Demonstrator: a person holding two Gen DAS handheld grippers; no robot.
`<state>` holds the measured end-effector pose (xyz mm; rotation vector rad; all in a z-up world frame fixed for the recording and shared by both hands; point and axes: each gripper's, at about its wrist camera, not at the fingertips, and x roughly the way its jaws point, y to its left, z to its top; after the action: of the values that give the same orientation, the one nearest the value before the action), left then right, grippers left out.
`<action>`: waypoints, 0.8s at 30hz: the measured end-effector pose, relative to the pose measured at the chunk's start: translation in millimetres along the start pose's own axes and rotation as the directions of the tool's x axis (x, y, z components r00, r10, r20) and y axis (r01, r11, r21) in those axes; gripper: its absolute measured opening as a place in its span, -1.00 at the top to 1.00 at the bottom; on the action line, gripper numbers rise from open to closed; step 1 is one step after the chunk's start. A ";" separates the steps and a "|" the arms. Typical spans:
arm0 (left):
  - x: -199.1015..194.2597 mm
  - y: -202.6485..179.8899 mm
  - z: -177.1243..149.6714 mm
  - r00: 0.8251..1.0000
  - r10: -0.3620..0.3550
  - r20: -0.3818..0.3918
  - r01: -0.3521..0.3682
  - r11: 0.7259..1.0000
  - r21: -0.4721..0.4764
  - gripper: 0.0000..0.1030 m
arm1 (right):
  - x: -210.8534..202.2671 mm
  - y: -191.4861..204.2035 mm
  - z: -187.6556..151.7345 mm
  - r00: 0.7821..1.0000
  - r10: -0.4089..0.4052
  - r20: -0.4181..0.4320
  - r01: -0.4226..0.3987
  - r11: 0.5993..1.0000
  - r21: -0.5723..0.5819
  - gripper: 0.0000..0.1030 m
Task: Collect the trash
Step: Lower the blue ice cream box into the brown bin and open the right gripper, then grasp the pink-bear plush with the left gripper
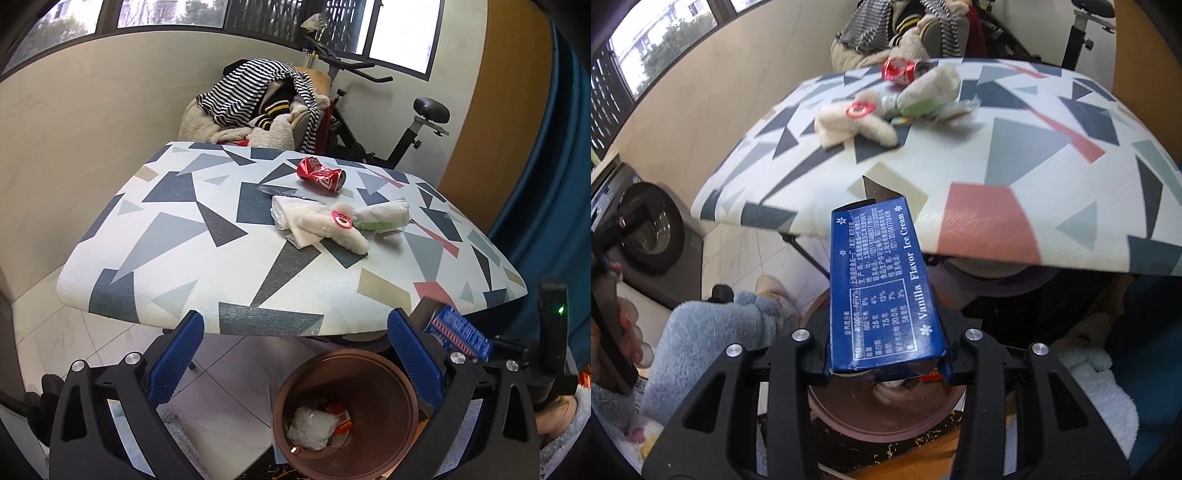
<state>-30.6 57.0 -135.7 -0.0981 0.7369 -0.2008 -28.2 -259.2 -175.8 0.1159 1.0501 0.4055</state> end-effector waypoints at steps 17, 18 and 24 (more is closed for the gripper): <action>5.2 4.1 -3.0 1.000 0.005 -0.016 -0.005 1.000 -0.013 -0.89 | 25.6 12.4 -11.6 0.996 0.042 -0.082 -0.044 0.999 -0.018 -0.20; 5.5 4.1 -3.0 1.000 0.006 -0.016 -0.006 1.000 -0.013 -0.89 | 24.9 13.0 -10.9 0.996 0.039 -0.080 -0.041 0.999 -0.022 -0.29; 6.4 4.2 -3.2 1.000 0.014 -0.019 -0.014 1.000 -0.011 -0.89 | 16.4 7.7 -7.1 0.999 0.010 -0.040 -0.010 1.000 -0.007 -0.88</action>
<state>-27.6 59.7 -142.9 -0.1014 0.7572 -0.1850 -29.3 -246.6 -190.7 0.1075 1.0875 0.4219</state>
